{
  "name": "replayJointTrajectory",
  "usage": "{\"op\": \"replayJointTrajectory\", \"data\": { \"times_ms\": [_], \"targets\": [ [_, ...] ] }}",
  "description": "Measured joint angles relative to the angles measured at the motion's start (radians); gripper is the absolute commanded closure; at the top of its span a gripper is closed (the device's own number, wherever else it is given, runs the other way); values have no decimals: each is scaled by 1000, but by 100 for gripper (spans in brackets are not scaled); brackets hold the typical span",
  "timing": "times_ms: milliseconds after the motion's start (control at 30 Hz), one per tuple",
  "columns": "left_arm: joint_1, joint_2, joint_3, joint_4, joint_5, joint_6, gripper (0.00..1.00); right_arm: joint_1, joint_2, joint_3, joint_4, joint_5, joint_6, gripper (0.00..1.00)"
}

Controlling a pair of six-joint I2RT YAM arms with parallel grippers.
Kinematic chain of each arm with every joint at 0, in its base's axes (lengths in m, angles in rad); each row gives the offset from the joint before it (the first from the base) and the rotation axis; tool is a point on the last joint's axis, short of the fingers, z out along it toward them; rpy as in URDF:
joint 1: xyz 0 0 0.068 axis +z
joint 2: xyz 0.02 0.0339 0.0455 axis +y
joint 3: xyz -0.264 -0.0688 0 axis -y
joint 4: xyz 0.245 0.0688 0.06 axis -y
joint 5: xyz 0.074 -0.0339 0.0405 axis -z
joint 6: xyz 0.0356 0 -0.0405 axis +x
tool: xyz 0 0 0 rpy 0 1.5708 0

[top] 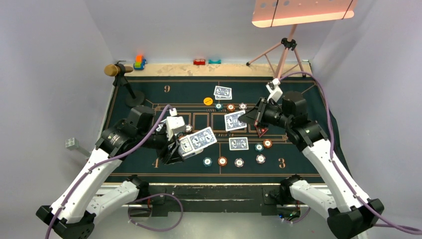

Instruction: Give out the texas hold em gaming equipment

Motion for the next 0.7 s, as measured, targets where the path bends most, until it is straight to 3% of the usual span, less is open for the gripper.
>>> {"op": "replayJointTrajectory", "data": {
  "times_ms": [200, 533, 700],
  "targets": [
    [0, -1, 0, 0, 2, 0, 83, -41, 50, -146, 7, 32, -21, 100],
    [1, -1, 0, 0, 5, 0, 83, -48, 270, -323, 110, 126, -58, 100],
    [1, -1, 0, 0, 5, 0, 83, -48, 334, -348, 151, 174, -76, 80]
  ]
}}
